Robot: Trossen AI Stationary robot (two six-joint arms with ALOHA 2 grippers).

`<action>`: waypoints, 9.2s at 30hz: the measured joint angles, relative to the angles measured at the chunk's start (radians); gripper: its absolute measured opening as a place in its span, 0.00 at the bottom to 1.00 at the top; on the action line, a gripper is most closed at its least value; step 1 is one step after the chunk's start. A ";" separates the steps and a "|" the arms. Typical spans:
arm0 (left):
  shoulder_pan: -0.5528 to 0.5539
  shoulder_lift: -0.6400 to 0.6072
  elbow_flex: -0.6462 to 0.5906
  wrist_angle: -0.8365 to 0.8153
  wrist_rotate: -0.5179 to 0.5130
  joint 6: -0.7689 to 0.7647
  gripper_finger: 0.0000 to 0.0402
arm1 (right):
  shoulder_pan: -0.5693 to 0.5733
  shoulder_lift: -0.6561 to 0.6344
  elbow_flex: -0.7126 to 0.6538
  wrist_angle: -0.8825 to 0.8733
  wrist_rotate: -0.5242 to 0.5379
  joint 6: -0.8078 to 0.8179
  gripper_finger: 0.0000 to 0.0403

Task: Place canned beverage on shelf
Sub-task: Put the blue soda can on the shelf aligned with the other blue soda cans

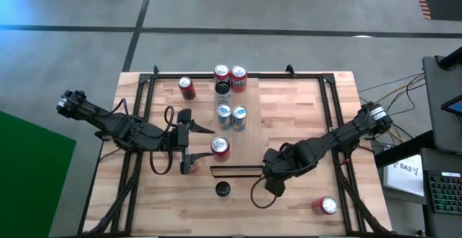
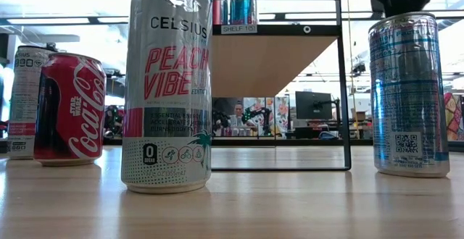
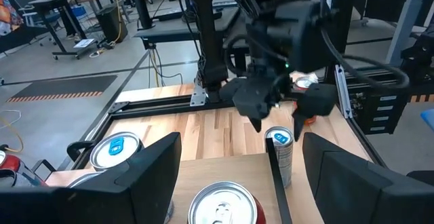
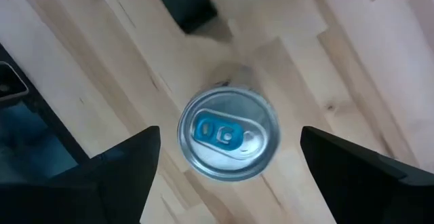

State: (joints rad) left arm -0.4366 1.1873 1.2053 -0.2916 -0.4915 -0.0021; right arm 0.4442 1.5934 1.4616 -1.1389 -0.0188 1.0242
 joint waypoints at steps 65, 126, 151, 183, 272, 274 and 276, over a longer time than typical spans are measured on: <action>0.000 0.170 -0.003 0.310 0.005 0.210 0.69 | 0.129 -0.385 0.002 0.066 0.195 -0.043 0.56; 0.109 0.624 0.330 0.378 0.028 0.325 0.51 | 0.145 -0.385 0.058 0.293 0.533 -0.358 0.75; 0.094 0.299 -0.112 0.982 0.673 0.221 0.51 | 0.166 -0.393 0.001 0.674 0.329 -1.111 0.77; 0.129 0.264 -0.142 0.992 0.706 0.000 0.51 | -0.116 -0.145 0.136 1.066 -0.143 -1.414 0.77; 0.403 -0.068 -0.144 0.217 0.220 0.310 0.78 | -0.572 -0.546 -0.531 1.148 0.155 -0.905 0.53; 0.403 -0.076 -0.156 0.215 0.221 0.328 0.78 | -0.569 -0.546 -0.535 1.148 0.164 -0.889 0.53; 0.408 -0.091 -0.176 0.215 0.232 0.335 0.79 | -0.560 -0.546 -0.541 1.147 0.190 -0.885 0.53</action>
State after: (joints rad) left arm -0.0291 1.0959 1.0290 -0.0765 -0.2593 0.3332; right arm -0.1154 1.0473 0.9209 0.0083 0.1713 0.1394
